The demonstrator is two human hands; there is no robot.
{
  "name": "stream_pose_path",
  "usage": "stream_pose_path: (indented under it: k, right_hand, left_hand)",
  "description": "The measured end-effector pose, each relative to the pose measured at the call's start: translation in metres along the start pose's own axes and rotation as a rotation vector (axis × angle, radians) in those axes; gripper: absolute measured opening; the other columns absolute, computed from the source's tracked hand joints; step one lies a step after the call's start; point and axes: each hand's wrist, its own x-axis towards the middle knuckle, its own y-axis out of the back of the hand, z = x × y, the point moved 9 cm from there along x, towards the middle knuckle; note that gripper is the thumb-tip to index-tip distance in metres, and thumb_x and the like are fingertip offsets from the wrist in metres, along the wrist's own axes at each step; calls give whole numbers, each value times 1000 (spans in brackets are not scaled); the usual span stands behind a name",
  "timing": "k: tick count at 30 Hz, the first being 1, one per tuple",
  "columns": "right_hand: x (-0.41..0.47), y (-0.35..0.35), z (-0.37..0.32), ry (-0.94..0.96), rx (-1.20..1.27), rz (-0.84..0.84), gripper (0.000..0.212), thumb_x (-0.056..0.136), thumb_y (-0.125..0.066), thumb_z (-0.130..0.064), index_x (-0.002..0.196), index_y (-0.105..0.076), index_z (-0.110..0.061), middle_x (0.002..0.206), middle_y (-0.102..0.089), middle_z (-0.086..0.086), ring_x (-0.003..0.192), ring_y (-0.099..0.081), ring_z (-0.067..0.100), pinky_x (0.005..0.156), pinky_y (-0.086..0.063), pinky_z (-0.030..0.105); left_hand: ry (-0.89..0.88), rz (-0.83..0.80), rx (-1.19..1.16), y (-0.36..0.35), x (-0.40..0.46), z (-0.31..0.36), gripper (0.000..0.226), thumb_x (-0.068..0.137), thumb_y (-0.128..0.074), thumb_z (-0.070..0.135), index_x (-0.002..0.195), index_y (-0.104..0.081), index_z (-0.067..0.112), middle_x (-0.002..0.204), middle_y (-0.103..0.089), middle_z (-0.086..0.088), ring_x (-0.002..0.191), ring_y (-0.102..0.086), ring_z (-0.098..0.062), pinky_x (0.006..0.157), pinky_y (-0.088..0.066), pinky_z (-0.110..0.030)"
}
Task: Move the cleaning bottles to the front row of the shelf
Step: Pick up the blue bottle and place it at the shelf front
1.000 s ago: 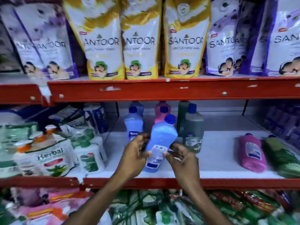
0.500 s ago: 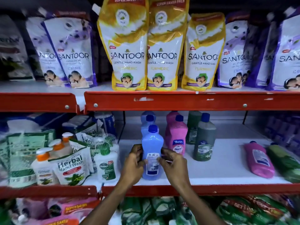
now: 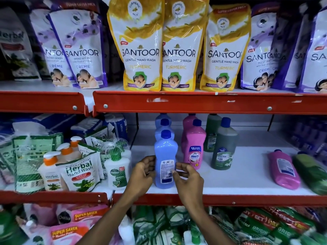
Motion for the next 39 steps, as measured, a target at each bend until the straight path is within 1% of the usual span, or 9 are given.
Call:
stream_pose_path:
  k: [6, 13, 20, 23, 25, 27, 31, 33, 39]
  right_hand:
    - [3, -20, 5, -40, 52, -179, 50, 79, -53, 12, 117, -62, -20, 111, -70, -6, 91, -69, -3, 69, -52, 7]
    - [12, -42, -11, 50, 2, -440, 52, 71, -58, -3, 115, -58, -31, 116, -69, -12, 108, -64, 0, 91, -52, 19]
    - [13, -32, 6, -28, -12, -458, 64, 69, -61, 2, 127, -56, -24, 123, -65, -4, 112, -63, 13, 87, -57, 25]
    - [3, -23, 7, -5, -46, -380, 60, 66, -79, -15, 121, -59, -27, 116, -68, -10, 104, -66, 6, 81, -60, 26]
    - [-1, -21, 3, 23, -61, -322, 51, 67, -85, -17, 113, -63, -23, 102, -70, -16, 91, -66, -7, 69, -56, 13]
    - [0, -20, 3, 32, -63, -271, 43, 69, -85, -13, 107, -67, -19, 93, -71, -18, 82, -66, -12, 63, -52, 6]
    - [7, -17, 9, 20, -33, -236, 38, 76, -78, -3, 107, -68, -22, 100, -75, -10, 91, -71, -1, 79, -60, 22]
    - [11, -16, 11, 11, -46, -237, 39, 80, -73, 1, 114, -67, -19, 103, -73, -10, 95, -70, 1, 82, -59, 20]
    - [11, -16, 21, 16, -100, -268, 36, 87, -68, -5, 121, -66, -16, 104, -69, -16, 89, -63, -18, 78, -52, 6]
  left_hand:
    - [16, 110, -14, 16, -9, -2, 50, 85, -43, -18, 96, -66, 24, 96, -76, -3, 95, -71, -28, 87, -59, -46]
    - [23, 147, -2, 19, -19, 3, 8, 86, -64, -3, 90, -69, 3, 79, -75, -18, 71, -74, -31, 75, -62, -51]
    - [54, 231, 138, 35, -16, -5, 25, 78, -70, 4, 96, -64, 20, 84, -76, 2, 77, -72, -16, 77, -61, -37]
    - [53, 38, 172, 18, -6, -11, 51, 80, -68, -1, 126, -53, 15, 119, -66, 4, 108, -64, -11, 94, -53, -28]
    - [38, -101, 148, 1, -2, -12, 57, 82, -65, -4, 133, -48, 14, 127, -62, 4, 118, -59, -9, 101, -47, -22]
    - [55, -148, 78, -6, -1, -15, 50, 82, -65, -9, 125, -52, 12, 116, -68, 4, 111, -64, -10, 95, -50, -16]
    - [68, -32, 37, 5, -1, -17, 46, 69, -82, -2, 103, -59, 19, 97, -74, 2, 90, -72, -12, 75, -58, -18]
    - [36, 27, 70, 7, -4, -15, 46, 62, -89, 6, 96, -62, 20, 92, -76, 2, 83, -74, -11, 71, -60, -22]
    - [1, 22, 125, -1, -10, -19, 45, 66, -88, 16, 107, -68, 17, 99, -78, 4, 89, -74, -8, 78, -61, -25]
